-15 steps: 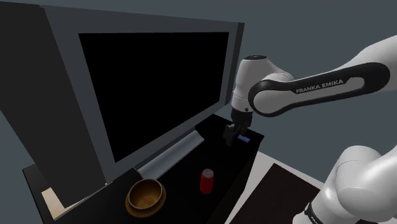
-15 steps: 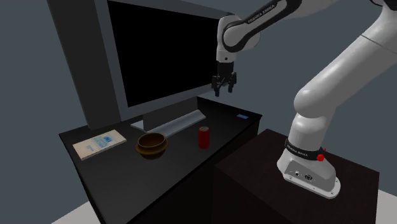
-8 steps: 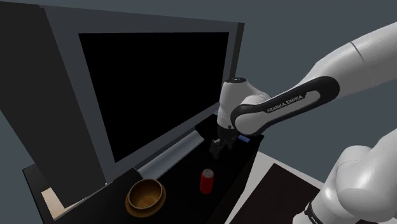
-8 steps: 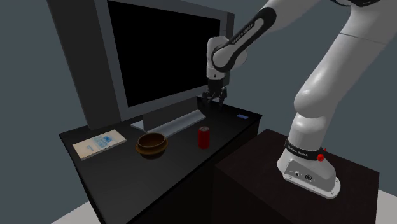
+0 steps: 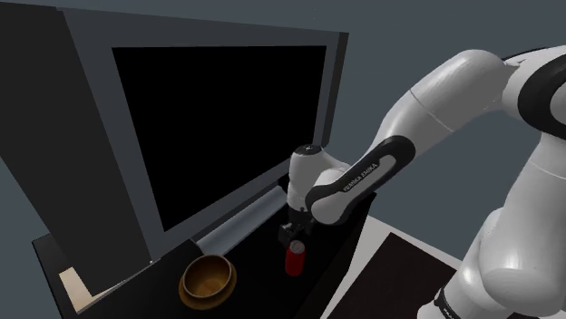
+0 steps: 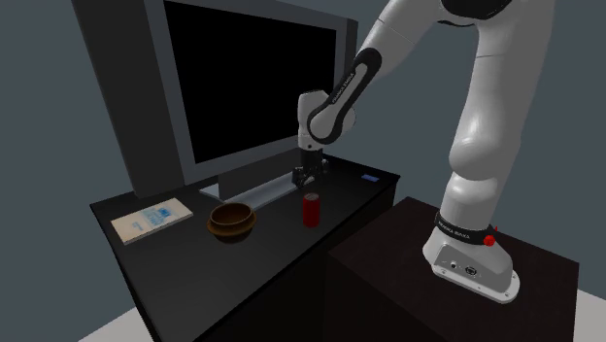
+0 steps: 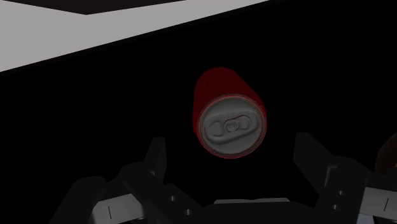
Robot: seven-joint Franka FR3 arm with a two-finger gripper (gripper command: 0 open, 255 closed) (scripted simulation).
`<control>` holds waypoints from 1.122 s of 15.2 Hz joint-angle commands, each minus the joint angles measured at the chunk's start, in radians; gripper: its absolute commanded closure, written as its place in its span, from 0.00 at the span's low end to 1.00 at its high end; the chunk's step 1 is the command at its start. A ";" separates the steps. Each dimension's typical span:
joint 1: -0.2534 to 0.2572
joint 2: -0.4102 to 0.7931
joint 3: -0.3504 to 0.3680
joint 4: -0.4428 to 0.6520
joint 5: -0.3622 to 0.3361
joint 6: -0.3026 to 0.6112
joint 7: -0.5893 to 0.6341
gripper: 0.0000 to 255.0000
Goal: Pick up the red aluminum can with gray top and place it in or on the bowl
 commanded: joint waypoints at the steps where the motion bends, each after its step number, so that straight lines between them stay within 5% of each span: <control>1: 0.003 0.052 -0.002 0.016 -0.020 0.033 0.021 0.00; 8: 0.015 0.160 -0.027 0.017 -0.083 0.136 0.066 0.00; 16: 0.016 0.160 -0.027 0.017 -0.083 0.135 0.066 0.00; 17: 0.016 0.160 -0.027 0.017 -0.083 0.135 0.066 1.00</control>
